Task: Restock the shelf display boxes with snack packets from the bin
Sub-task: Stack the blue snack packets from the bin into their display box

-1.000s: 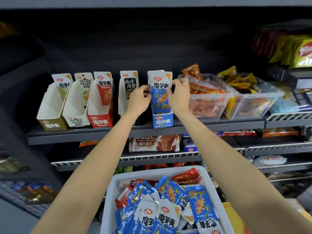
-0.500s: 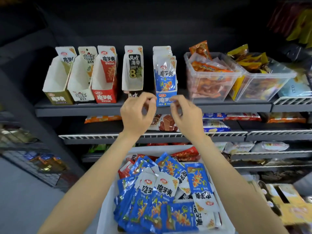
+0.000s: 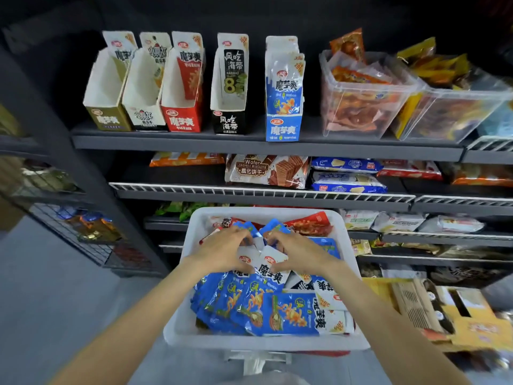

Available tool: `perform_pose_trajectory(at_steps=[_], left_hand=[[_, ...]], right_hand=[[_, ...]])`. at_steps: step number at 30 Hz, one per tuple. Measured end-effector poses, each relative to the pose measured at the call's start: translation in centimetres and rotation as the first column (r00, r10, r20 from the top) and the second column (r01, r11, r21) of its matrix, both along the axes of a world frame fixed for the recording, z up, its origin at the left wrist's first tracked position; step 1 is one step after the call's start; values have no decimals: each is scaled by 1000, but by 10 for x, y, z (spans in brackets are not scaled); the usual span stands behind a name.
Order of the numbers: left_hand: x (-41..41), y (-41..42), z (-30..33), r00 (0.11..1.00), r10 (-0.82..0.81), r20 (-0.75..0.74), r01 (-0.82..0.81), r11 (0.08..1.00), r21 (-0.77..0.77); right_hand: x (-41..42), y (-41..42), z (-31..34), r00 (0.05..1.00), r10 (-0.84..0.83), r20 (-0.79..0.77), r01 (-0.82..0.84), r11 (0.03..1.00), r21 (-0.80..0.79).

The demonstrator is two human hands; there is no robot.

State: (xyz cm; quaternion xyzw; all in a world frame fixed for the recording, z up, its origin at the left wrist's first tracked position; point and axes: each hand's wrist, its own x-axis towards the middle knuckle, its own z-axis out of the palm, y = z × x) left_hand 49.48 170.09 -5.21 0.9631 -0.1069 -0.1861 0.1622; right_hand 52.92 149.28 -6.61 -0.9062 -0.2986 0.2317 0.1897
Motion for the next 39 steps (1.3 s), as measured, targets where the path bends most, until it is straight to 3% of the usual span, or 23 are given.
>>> perform_pose_trajectory(at_steps=[5, 10, 12, 15, 20, 25, 28, 30, 35, 39], left_hand=[[4, 8, -9, 996, 64, -56, -68, 995, -68], [4, 9, -2, 977, 208, 41, -194, 958, -213], [1, 7, -1, 954, 287, 86, -257, 931, -258], [0, 9, -7, 917, 385, 103, -337, 887, -315], [0, 22, -11, 934, 345, -95, -352, 843, -407], [5, 28, 18, 916, 396, -72, -363, 738, -569], [13, 30, 45, 940, 341, -15, -279, 742, -610], [21, 28, 70, 927, 371, 63, -231, 693, -682], [59, 7, 144, 747, 539, 390, -26, 609, -792], [105, -11, 181, 634, 624, 457, 37, 567, -823]], right_hand=[[3, 1, 5, 995, -97, -12, 97, 995, 12], [5, -9, 2, 957, -276, 93, 270, 960, 69], [6, -10, 1, 925, -374, -65, 379, 901, 209], [6, -13, 1, 764, -454, -458, 621, 712, 328], [2, -18, 6, 668, -444, -596, 718, 593, 363], [2, -18, 36, 711, -430, -556, 703, 465, 539], [8, -19, 62, 810, -434, -394, 583, 530, 615], [18, -19, 82, 835, -474, -281, 525, 529, 667], [47, -18, 140, 784, -582, -214, 450, 297, 842], [73, -13, 176, 741, -645, -189, 375, 163, 913]])
